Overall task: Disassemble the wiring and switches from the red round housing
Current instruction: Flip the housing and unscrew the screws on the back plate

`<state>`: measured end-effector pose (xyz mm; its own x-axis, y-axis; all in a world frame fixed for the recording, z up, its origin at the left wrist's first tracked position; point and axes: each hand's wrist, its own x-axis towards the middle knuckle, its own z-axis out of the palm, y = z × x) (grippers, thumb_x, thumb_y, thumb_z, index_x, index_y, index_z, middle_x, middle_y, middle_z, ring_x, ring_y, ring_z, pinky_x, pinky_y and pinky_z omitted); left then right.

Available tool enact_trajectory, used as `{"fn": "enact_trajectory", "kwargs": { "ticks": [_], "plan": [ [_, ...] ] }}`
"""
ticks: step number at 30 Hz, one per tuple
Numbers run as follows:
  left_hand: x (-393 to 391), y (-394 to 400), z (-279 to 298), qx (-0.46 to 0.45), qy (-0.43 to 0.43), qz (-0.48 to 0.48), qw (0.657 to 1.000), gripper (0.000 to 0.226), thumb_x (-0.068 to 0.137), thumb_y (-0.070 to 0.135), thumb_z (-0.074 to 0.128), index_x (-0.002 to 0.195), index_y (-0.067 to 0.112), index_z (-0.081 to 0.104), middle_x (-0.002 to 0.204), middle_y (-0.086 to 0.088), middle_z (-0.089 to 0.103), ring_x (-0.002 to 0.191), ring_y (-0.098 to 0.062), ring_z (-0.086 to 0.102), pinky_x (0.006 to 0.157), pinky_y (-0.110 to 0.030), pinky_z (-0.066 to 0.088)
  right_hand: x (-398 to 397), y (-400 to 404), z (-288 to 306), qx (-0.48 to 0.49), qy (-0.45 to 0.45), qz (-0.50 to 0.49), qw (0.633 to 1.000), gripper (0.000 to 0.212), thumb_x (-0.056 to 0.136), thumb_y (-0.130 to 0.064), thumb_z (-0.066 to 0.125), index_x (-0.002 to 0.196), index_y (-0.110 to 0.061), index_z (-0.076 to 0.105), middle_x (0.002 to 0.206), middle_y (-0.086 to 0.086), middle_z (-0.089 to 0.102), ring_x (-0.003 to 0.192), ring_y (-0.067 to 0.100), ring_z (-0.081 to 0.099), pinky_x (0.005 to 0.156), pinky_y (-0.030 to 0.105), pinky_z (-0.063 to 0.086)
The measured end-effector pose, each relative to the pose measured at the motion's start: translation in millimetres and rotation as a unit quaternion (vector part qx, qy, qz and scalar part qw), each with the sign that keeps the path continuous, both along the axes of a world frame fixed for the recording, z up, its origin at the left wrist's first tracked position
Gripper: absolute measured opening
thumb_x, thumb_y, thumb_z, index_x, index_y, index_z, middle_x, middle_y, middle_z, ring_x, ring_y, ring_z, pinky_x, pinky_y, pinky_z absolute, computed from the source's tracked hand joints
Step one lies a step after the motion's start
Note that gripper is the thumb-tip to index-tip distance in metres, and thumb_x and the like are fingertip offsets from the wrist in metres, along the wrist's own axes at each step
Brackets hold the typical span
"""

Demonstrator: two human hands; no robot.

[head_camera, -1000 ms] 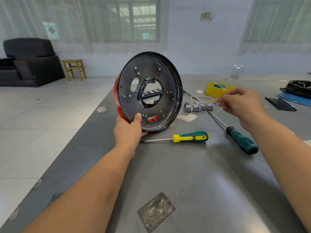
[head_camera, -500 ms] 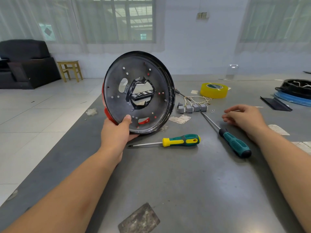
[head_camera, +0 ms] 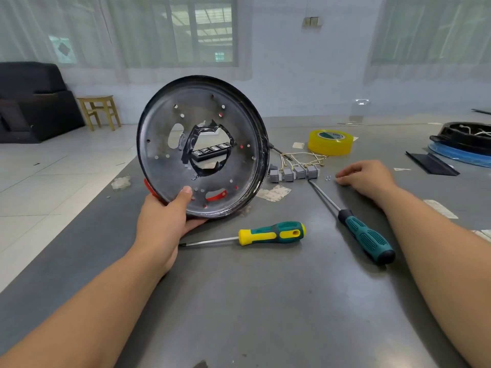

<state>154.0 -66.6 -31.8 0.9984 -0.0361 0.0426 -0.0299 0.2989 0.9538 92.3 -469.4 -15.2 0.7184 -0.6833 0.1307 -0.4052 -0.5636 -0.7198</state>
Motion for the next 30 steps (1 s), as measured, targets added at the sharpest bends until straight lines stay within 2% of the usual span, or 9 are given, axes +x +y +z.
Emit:
{"fn": "enact_trajectory", "kwargs": {
  "ticks": [7, 11, 13, 16, 19, 24, 30],
  "plan": [
    [1.3, -0.3, -2.6, 0.010, -0.013, 0.007, 1.000, 0.030, 0.105, 0.016, 0.065, 0.134, 0.013, 0.062, 0.120, -0.006, 0.077, 0.103, -0.024, 0.077, 0.070, -0.035, 0.066, 14.9, -7.9, 3.6, 0.018, 0.019, 0.033, 0.999, 0.008, 0.082, -0.022, 0.084, 0.084, -0.029, 0.081, 0.089, -0.005, 0.073, 0.082, 0.011, 0.060, 0.066, 0.026, 0.045],
    [-1.1, -1.1, -0.9, 0.004, -0.015, 0.005, 1.000, 0.032, 0.105, 0.014, 0.064, 0.136, 0.012, 0.060, 0.120, -0.007, 0.077, 0.100, -0.022, 0.078, 0.067, -0.033, 0.065, 15.4, -10.2, 3.2, 0.026, 0.018, 0.042, 0.999, 0.010, 0.084, -0.021, 0.083, 0.089, -0.030, 0.081, 0.090, -0.008, 0.070, 0.083, 0.007, 0.056, 0.079, 0.028, 0.043],
    [-2.1, -1.0, -0.1, 0.006, -0.015, 0.007, 1.000, 0.032, 0.105, 0.014, 0.064, 0.137, 0.011, 0.060, 0.120, -0.007, 0.077, 0.100, -0.022, 0.078, 0.066, -0.033, 0.065, 13.5, -10.5, 2.7, 0.028, 0.015, 0.050, 0.998, 0.011, 0.085, -0.022, 0.082, 0.091, -0.031, 0.080, 0.089, -0.009, 0.069, 0.082, 0.006, 0.055, 0.081, 0.028, 0.043],
    [-2.3, -1.1, 0.2, 0.009, -0.014, 0.008, 1.000, 0.033, 0.105, 0.014, 0.064, 0.137, 0.010, 0.060, 0.121, -0.009, 0.076, 0.102, -0.024, 0.078, 0.067, -0.033, 0.065, 9.9, -9.9, 2.5, 0.029, 0.005, 0.061, 0.998, 0.014, 0.085, -0.022, 0.083, 0.097, -0.028, 0.077, 0.091, -0.005, 0.070, 0.082, 0.007, 0.058, 0.070, 0.026, 0.045],
    [-2.5, -1.1, 0.6, 0.009, -0.014, 0.011, 1.000, 0.033, 0.105, 0.014, 0.064, 0.137, 0.010, 0.060, 0.120, -0.009, 0.076, 0.103, -0.025, 0.077, 0.067, -0.033, 0.065, 9.8, -9.2, 1.8, 0.005, 0.006, 0.043, 0.999, 0.009, 0.085, -0.025, 0.082, 0.093, -0.025, 0.076, 0.088, -0.003, 0.070, 0.079, 0.010, 0.060, 0.061, 0.024, 0.043],
    [-1.4, -0.8, -0.4, 0.010, -0.016, 0.012, 1.000, 0.033, 0.104, 0.015, 0.065, 0.137, 0.010, 0.060, 0.122, -0.009, 0.076, 0.104, -0.025, 0.077, 0.069, -0.035, 0.066, 15.9, -5.0, -1.1, -0.022, 0.021, 0.029, 0.999, 0.006, 0.089, -0.030, 0.078, 0.085, -0.029, 0.074, 0.088, -0.005, 0.067, 0.079, 0.009, 0.056, 0.056, 0.025, 0.039],
    [-3.2, 0.1, 0.5, 0.017, -0.023, 0.013, 0.999, 0.032, 0.105, 0.015, 0.065, 0.136, 0.012, 0.060, 0.122, -0.008, 0.076, 0.105, -0.025, 0.077, 0.074, -0.038, 0.067, 2.3, -1.4, 5.7, -0.016, 0.005, 0.044, 0.999, 0.010, 0.088, -0.029, 0.079, 0.096, -0.026, 0.075, 0.087, -0.006, 0.065, 0.079, 0.008, 0.057, 0.060, 0.024, 0.041]
  ]
}}
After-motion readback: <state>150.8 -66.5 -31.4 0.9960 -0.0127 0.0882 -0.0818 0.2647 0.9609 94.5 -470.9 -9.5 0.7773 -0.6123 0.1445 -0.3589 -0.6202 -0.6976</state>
